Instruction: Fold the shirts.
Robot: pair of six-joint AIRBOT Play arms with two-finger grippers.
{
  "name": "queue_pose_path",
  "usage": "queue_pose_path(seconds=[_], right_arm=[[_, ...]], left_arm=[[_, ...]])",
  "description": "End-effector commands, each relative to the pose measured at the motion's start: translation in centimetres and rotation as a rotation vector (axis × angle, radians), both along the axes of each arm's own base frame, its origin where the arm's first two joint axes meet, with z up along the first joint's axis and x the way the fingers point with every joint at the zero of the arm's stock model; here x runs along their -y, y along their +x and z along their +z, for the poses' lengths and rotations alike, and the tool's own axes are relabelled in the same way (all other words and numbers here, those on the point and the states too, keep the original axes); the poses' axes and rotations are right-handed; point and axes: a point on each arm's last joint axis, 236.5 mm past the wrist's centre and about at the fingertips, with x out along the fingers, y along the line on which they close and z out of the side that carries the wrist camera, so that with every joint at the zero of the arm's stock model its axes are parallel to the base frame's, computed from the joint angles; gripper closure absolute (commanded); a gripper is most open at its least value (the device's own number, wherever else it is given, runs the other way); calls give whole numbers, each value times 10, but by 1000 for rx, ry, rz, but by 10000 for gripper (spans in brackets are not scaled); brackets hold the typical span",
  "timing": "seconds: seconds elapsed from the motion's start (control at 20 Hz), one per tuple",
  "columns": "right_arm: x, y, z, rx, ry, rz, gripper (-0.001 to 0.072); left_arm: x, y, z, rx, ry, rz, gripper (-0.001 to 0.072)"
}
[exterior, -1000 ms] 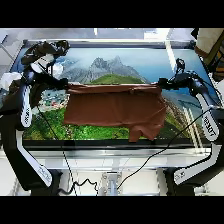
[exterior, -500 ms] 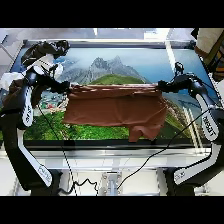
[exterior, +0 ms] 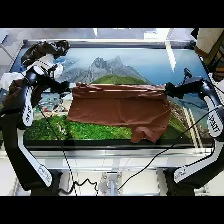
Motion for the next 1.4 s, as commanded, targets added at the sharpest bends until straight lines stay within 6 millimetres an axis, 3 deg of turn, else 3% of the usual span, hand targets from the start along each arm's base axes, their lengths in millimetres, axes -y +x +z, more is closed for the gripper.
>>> queue_pose_path(seconds=[0.0,0.2,0.25,0.3,0.4,0.55,0.65,0.7,0.95,1.05,1.15,1.2,1.35], right_arm=[[-9,-22,-21,-107,100,19,686],[-15,-33,-43,-192,147,-8,659],[-14,-32,-43,-189,140,-8,549],[-14,-31,-43,-185,139,-9,379],[-12,-30,-42,-179,134,-8,366],[-8,-28,-38,-160,108,-3,365],[9,-30,-29,-148,54,-8,366],[20,-32,-22,-140,27,-18,366],[73,-32,46,-45,-24,-71,368],[84,-26,86,24,-53,-71,369],[84,-17,132,119,-98,-30,369],[77,-12,158,176,-104,0,369],[62,-14,243,359,-166,74,385]], left_arm=[[0,2,0,5,-6,6,579],[6,8,4,26,-36,21,559],[7,8,4,26,-39,22,485],[7,8,4,24,-40,26,391],[6,8,5,23,-41,29,338],[6,10,7,30,-39,28,326],[1,15,16,49,-37,38,172],[-5,18,22,61,-31,44,145],[-67,9,60,44,160,29,144],[-73,5,82,67,156,40,144],[-55,12,117,161,90,15,144],[-37,17,144,240,21,-13,145],[12,23,249,513,-180,-66,161]])
